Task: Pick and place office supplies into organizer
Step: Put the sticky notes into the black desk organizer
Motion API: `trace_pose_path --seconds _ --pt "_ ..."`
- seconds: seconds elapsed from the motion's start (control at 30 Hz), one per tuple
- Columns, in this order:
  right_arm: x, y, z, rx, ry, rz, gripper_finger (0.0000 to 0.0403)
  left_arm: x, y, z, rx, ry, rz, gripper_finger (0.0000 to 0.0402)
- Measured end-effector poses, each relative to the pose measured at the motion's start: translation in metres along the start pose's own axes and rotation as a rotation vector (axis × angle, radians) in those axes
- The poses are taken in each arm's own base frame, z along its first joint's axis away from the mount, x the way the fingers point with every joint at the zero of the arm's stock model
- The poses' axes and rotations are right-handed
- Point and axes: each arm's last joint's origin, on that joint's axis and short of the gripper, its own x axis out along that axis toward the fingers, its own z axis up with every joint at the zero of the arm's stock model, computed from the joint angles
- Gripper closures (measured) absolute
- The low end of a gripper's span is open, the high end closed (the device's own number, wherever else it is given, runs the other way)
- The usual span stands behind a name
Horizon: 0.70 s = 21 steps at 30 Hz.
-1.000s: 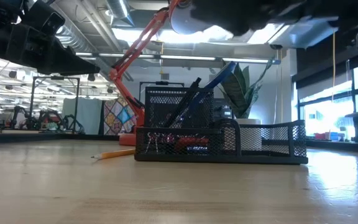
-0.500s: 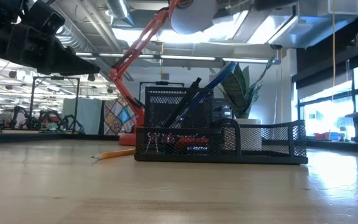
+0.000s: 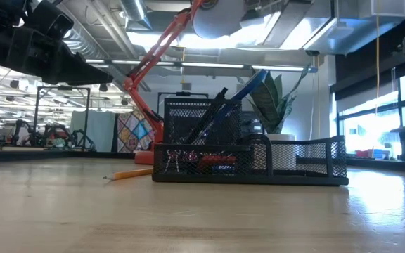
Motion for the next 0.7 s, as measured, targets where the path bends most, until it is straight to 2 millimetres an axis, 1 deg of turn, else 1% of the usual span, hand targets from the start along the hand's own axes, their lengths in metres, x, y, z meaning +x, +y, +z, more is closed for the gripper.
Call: trace_pose_path --seconds 0.07,0.2,0.3,0.4,0.53,0.63,0.7 --pt "0.012 -0.003 -0.009 0.042 0.018 -0.006 0.0178 0.000 0.000 0.000 -0.021 0.000 0.000 0.0274" --pt "0.035 -0.011 -0.023 0.062 0.031 -0.019 0.0178 0.000 0.000 0.000 -0.049 0.000 -0.003 0.0274" --pt "0.046 -0.018 -0.031 0.060 0.078 -0.014 0.0178 0.000 -0.001 0.000 -0.050 -0.002 -0.025 0.0274" --pt "0.051 -0.021 -0.036 0.069 0.139 -0.004 0.0178 0.000 -0.004 0.000 -0.064 -0.005 -0.152 0.0274" --pt "0.052 -0.022 -0.037 0.086 0.167 0.005 0.0178 -0.002 -0.010 0.001 -0.093 -0.008 -0.357 0.0274" --pt "0.053 -0.022 -0.037 0.084 0.158 0.003 0.0178 -0.003 -0.013 0.002 -0.125 -0.009 -0.405 0.0274" --pt "0.054 -0.021 -0.036 0.083 0.143 0.001 0.0178 -0.005 -0.017 0.002 -0.102 -0.014 -0.436 0.0274"
